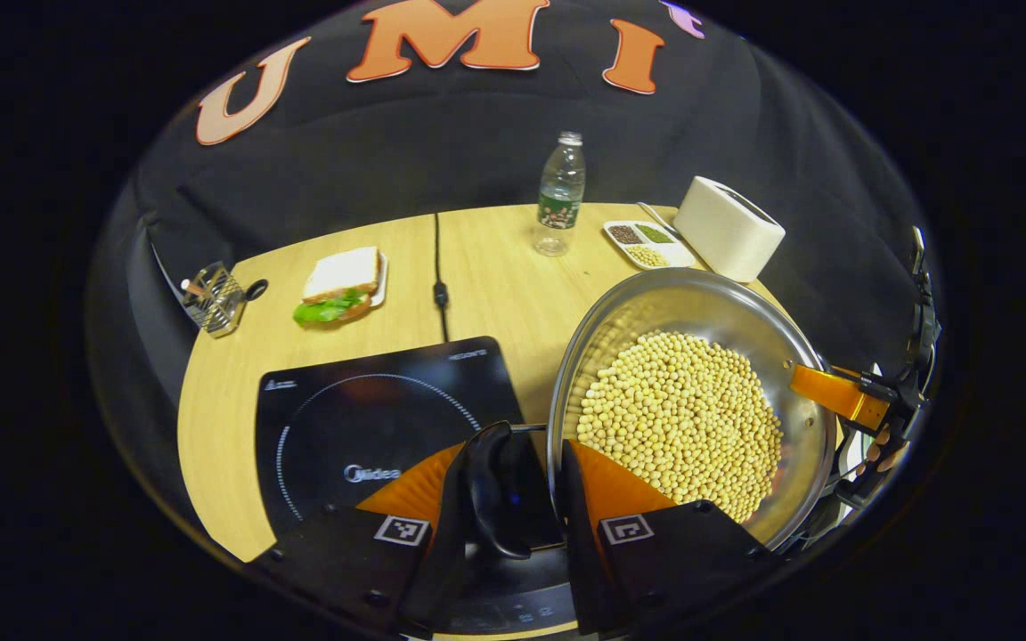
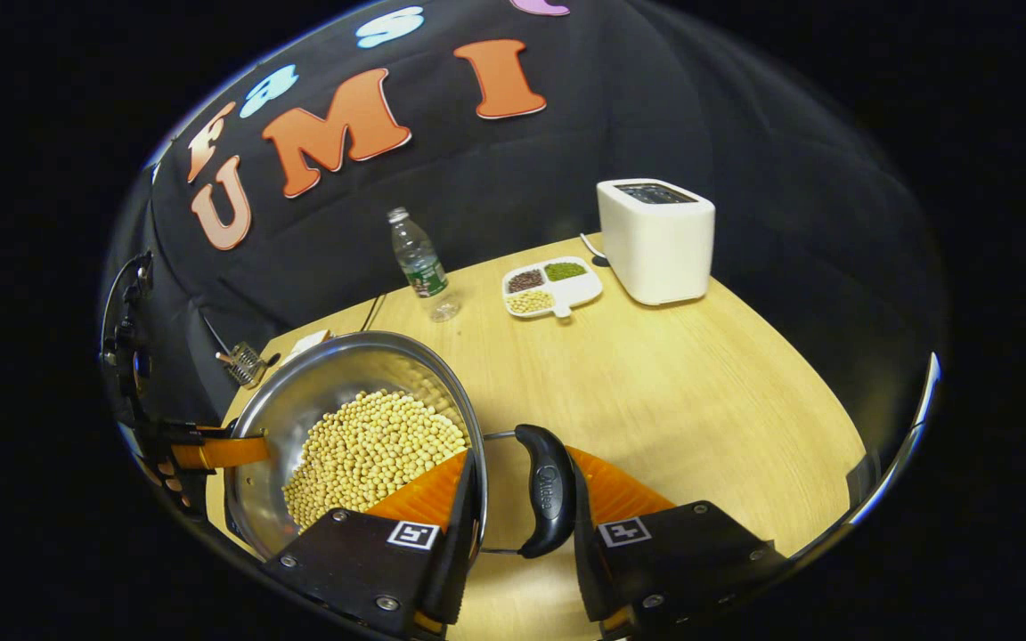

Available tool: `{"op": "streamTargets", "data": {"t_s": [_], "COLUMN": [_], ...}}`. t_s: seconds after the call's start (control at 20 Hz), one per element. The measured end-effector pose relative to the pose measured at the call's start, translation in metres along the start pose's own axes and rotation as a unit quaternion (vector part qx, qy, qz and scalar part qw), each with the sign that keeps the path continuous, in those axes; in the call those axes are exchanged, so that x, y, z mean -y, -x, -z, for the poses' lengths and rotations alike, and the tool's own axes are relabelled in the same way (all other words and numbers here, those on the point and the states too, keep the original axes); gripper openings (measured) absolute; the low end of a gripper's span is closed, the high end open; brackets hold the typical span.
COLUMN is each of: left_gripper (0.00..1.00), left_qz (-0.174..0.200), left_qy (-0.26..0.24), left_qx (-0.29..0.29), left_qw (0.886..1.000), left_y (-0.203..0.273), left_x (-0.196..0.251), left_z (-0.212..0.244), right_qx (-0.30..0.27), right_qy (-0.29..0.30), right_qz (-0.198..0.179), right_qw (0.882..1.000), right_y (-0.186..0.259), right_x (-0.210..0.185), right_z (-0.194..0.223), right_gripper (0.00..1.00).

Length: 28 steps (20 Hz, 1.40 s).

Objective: First push the handle of the pot to place it horizontally, then grasp the pot with both hands and set it on the induction cooktop.

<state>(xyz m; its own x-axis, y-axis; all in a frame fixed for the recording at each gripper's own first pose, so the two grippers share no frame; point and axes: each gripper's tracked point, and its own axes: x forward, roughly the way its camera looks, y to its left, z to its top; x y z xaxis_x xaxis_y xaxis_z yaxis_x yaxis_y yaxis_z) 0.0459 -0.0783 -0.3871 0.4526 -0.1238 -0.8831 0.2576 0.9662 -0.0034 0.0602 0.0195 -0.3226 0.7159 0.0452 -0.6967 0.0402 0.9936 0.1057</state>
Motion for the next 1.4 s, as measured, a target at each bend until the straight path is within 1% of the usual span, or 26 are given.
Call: {"op": "streamTargets", "data": {"t_s": [0.25, 0.45, 0.6, 0.65, 0.7, 0.75, 0.9, 0.95, 1.05, 1.1, 1.25, 1.3, 1.4], "left_gripper": [0.55, 0.58, 0.56, 0.58, 0.55, 0.55, 0.54, 0.58, 0.56, 0.55, 0.55, 0.58, 0.56], "left_qz": [-0.023, -0.039, -0.05, -0.052, -0.054, -0.057, -0.056, -0.055, -0.055, -0.055, -0.052, -0.05, -0.044], "left_qy": [0.025, 0.04, 0.049, 0.052, 0.053, 0.053, 0.057, 0.059, 0.064, 0.065, 0.071, 0.075, 0.082], "left_qx": [-0.015, -0.02, -0.026, -0.029, -0.029, -0.03, -0.031, -0.034, -0.035, -0.034, -0.042, -0.044, -0.041], "left_qw": [0.999, 0.998, 0.997, 0.997, 0.997, 0.997, 0.996, 0.996, 0.996, 0.996, 0.995, 0.995, 0.995], "left_y": [0.028, 0.038, 0.043, 0.044, 0.045, 0.046, 0.044, 0.045, 0.045, 0.044, 0.039, 0.035, 0.034], "left_x": [-0.058, -0.099, -0.128, -0.136, -0.145, -0.151, -0.171, -0.178, -0.19, -0.193, -0.204, -0.206, -0.208], "left_z": [0.015, 0.025, 0.033, 0.034, 0.035, 0.036, 0.038, 0.041, 0.045, 0.047, 0.058, 0.062, 0.063], "right_qx": [-0.022, -0.035, -0.05, -0.052, -0.055, -0.057, -0.062, -0.063, -0.067, -0.072, -0.08, -0.081, -0.073], "right_qy": [0.01, 0.014, 0.016, 0.014, 0.014, 0.015, 0.015, 0.019, 0.024, 0.024, 0.031, 0.035, 0.045], "right_qz": [-0.027, -0.045, -0.053, -0.056, -0.058, -0.061, -0.065, -0.064, -0.065, -0.066, -0.064, -0.064, -0.066], "right_qw": [0.999, 0.998, 0.997, 0.997, 0.997, 0.996, 0.996, 0.996, 0.995, 0.995, 0.994, 0.994, 0.994], "right_y": [-0.003, -0.014, -0.021, -0.023, -0.026, -0.029, -0.035, -0.037, -0.038, -0.039, -0.043, -0.045, -0.046], "right_x": [-0.057, -0.098, -0.125, -0.133, -0.142, -0.149, -0.165, -0.17, -0.178, -0.181, -0.189, -0.191, -0.193], "right_z": [0.014, 0.02, 0.026, 0.026, 0.028, 0.029, 0.032, 0.033, 0.038, 0.041, 0.049, 0.052, 0.05], "right_gripper": [0.5, 0.51, 0.51, 0.51, 0.51, 0.51, 0.51, 0.5, 0.51, 0.51, 0.51, 0.51, 0.51]}}
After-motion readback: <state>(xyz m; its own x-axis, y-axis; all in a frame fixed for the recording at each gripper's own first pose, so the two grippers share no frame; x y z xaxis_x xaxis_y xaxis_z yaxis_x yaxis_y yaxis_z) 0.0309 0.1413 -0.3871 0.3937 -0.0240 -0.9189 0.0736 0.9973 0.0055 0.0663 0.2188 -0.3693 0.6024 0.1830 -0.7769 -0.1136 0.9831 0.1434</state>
